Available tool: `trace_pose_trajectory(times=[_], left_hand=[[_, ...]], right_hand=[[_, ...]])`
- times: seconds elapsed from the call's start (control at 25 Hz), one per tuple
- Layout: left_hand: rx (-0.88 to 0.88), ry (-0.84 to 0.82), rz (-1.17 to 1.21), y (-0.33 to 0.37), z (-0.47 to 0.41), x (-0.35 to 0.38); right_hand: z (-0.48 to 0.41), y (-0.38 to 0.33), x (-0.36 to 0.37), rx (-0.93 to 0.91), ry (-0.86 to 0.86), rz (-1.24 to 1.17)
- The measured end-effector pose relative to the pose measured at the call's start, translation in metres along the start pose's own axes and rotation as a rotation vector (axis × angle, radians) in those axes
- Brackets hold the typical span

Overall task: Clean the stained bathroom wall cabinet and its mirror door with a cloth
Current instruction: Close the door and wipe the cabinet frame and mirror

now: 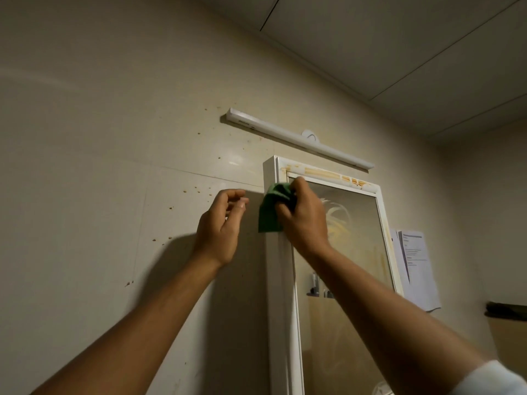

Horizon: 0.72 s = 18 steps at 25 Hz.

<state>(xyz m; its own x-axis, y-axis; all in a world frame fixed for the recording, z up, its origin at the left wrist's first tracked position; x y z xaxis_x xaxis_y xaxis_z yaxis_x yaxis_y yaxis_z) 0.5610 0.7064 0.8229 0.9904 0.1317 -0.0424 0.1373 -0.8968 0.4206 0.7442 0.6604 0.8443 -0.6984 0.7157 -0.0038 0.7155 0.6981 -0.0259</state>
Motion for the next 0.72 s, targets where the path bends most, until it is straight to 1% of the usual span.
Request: trace_pose_trajectory(times=[0.08, 0.12, 0.16, 0.24, 0.36, 0.44, 0.56, 0.64, 0.72], left_hand=[[-0.052, -0.033, 0.066, 0.008, -0.013, 0.005], [-0.078, -0.049, 0.094, 0.013, -0.02, 0.009], [-0.096, -0.064, 0.117, 0.018, -0.026, 0.014], [-0.11, -0.08, 0.145, 0.03, -0.042, 0.022], [-0.115, -0.091, 0.111, 0.047, -0.069, 0.036], [-0.12, -0.124, 0.07, 0.057, -0.083, 0.046], [-0.132, -0.203, 0.003, 0.061, -0.094, 0.063], [-0.139, -0.193, -0.023, 0.057, -0.1, 0.066], [-0.137, -0.172, 0.012, 0.052, -0.105, 0.063]], right_hand=[[0.046, -0.002, 0.002, -0.041, -0.01, 0.037], [0.053, -0.004, 0.002, -0.072, -0.02, 0.087], [0.044, -0.006, 0.002, -0.099, -0.023, 0.138], [-0.003, -0.014, 0.002, -0.117, -0.007, 0.197], [-0.075, -0.022, -0.001, -0.064, 0.009, 0.184], [-0.077, -0.018, 0.001, -0.062, 0.033, 0.183], [-0.041, -0.015, 0.002, -0.121, 0.024, 0.218], [-0.045, -0.016, 0.001, -0.179, 0.006, 0.25], [-0.074, -0.017, 0.0, -0.163, 0.033, 0.273]])
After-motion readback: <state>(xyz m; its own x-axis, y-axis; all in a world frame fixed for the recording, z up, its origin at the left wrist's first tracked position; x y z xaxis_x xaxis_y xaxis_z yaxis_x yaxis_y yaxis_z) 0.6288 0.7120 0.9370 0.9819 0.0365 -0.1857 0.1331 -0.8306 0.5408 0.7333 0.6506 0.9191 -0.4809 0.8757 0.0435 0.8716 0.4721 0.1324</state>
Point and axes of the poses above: each hand's wrist, its own z-axis away from the middle knuckle, its own x-axis out of the palm, y = z × x, the point moved 9 cm from there along -z, towards the middle knuckle, and after that the axes turned 11 degrees about -x, right-handed, at the moved point
